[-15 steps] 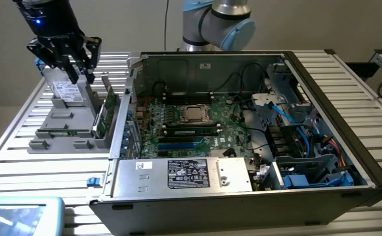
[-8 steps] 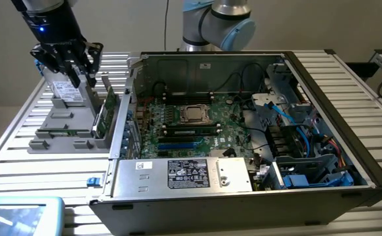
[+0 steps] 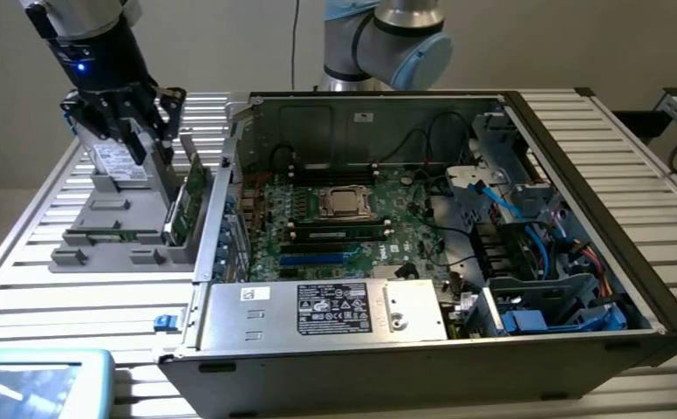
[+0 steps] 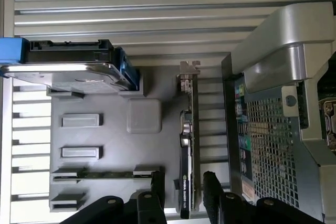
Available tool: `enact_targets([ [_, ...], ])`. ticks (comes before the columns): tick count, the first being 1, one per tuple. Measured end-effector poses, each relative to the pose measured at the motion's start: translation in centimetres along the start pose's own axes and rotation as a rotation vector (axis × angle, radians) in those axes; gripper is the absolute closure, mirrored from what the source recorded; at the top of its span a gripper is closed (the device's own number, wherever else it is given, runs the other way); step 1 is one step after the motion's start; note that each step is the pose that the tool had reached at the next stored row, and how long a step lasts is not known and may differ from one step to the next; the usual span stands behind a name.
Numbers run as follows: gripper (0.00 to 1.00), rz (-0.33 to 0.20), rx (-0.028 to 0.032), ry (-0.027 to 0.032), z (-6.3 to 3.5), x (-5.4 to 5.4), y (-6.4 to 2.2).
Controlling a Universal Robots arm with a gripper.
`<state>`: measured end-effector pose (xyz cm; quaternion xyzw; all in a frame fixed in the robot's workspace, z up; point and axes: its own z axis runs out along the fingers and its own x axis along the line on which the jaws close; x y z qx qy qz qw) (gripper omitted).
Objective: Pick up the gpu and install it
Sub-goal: 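Pick up the gpu and move the gpu toward the slot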
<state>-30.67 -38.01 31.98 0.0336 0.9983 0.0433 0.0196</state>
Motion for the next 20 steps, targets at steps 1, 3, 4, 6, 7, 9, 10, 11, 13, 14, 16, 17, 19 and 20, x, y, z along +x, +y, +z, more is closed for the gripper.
enact_targets([
  [1,0.56,0.000,0.0000,0.0000,0.18,0.0,-0.01],
  [3,0.56,0.000,0.0001,0.0001,0.54,0.0,-0.05],
  [4,0.56,0.000,0.0001,0.0000,0.72,0.0,-0.06],
  [6,0.56,0.000,-0.0001,-0.0003,1.10,0.0,-0.09],
  [7,0.56,0.000,0.0000,-0.0009,1.27,0.0,-0.11],
  [9,0.55,0.000,-0.0005,-0.0063,1.54,0.1,-0.14],
  [10,0.55,-0.001,-0.0006,-0.0097,1.66,0.1,-0.15],
  [11,0.48,-0.001,-0.0008,-0.0113,1.85,0.1,-0.17],
  [13,0.48,-0.001,-0.0009,-0.0139,2.19,0.2,-0.20],
  [14,0.48,-0.001,-0.0010,-0.0158,2.35,0.3,-0.22],
  [16,0.48,-0.002,-0.0014,-0.0205,2.65,0.4,-0.26],
  [17,0.48,-0.002,-0.0016,-0.0235,2.80,0.5,-0.28],
  [19,0.48,-0.003,-0.0024,-0.0302,3.03,0.5,-0.37],
  [20,0.48,-0.002,-0.0040,-0.0325,3.15,0.5,-0.43],
])
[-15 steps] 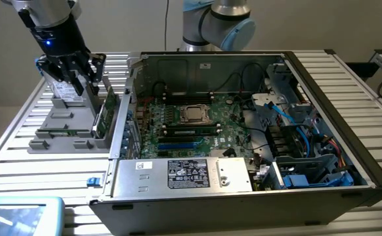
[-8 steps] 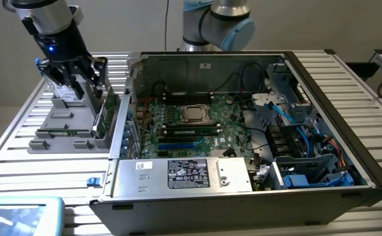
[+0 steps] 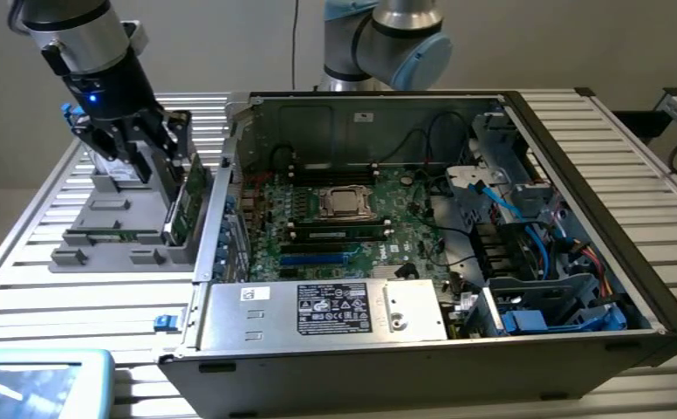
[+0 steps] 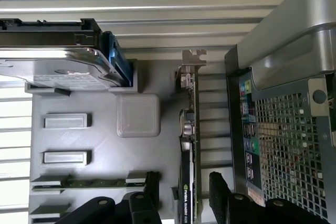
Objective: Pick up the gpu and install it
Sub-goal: 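Pick up the gpu and move the gpu toward the slot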
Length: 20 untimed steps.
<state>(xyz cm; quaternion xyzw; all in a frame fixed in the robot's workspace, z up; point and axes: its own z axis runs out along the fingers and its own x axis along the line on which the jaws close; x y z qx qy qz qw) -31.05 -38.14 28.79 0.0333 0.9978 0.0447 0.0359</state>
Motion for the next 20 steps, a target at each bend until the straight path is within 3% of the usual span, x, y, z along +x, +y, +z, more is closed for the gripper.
enact_targets([
  [2,0.48,0.002,-0.0074,-0.0023,0.17,0.0,-0.15],
  [5,0.48,0.005,-0.0344,-0.0029,0.31,0.0,-0.45],
  [6,0.48,0.005,-0.0418,-0.0034,0.38,0.0,-0.58],
  [7,0.48,0.006,-0.0452,-0.0039,0.50,0.0,-0.76],
  [14,0.48,0.007,-0.0464,-0.0062,1.37,0.0,-1.59],
  [20,0.48,0.009,-0.0463,-0.0073,2.42,0.0,-1.70],
])
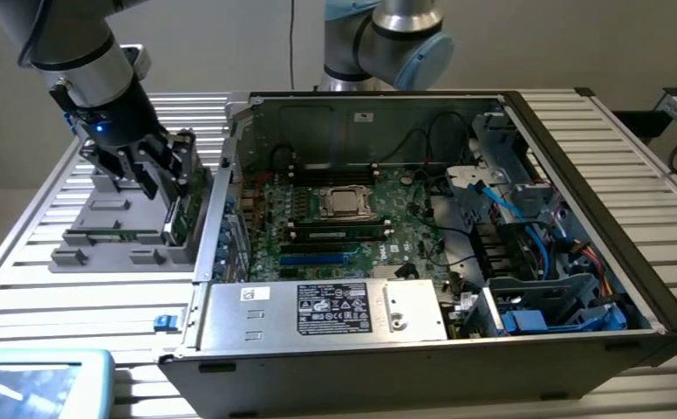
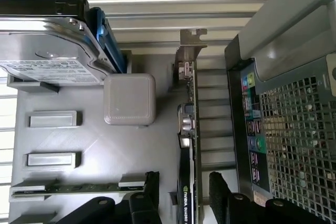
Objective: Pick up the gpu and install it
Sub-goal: 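Pick up the gpu and move the gpu toward the slot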
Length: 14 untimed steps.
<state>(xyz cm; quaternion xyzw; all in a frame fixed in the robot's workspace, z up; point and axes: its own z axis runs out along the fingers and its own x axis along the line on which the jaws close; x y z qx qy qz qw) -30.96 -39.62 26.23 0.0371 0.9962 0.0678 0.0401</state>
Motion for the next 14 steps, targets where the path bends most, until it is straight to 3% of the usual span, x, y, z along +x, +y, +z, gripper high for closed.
enact_targets([
  [9,0.48,0.007,0.0006,-0.0010,1.64,-0.4,-0.01],
  [14,0.48,0.012,0.0008,-0.0018,2.01,-0.3,0.41],
])
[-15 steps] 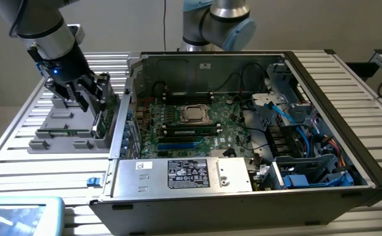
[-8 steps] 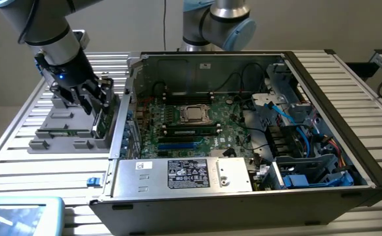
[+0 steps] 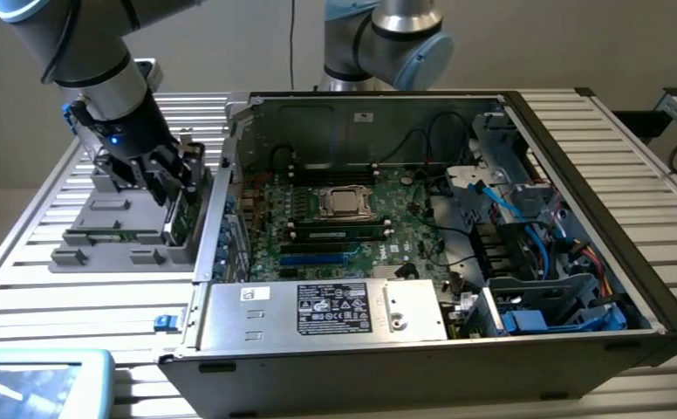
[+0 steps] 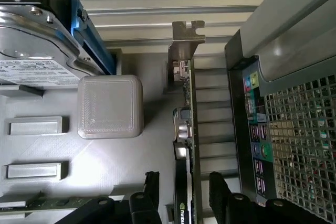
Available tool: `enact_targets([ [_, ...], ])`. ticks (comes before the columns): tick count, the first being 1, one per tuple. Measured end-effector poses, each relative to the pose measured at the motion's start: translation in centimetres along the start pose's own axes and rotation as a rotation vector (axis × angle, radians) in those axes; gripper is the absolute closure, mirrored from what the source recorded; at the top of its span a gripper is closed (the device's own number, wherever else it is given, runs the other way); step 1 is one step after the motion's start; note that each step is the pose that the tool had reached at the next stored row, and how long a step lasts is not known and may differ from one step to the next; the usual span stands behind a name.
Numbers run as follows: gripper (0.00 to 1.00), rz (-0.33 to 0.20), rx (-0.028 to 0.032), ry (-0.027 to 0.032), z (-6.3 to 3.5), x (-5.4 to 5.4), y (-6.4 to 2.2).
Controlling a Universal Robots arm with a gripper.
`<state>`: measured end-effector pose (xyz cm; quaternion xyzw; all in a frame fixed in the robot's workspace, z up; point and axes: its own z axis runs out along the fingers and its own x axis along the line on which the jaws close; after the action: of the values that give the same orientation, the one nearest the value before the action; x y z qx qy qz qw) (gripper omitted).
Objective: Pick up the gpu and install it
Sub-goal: 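Pick up the gpu and move the gpu toward the slot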
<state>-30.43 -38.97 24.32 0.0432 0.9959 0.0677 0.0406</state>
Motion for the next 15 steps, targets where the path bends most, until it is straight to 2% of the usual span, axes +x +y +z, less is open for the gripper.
enact_targets([
  [15,0.48,0.022,0.0019,-0.0029,1.01,0.08,0.32],
])
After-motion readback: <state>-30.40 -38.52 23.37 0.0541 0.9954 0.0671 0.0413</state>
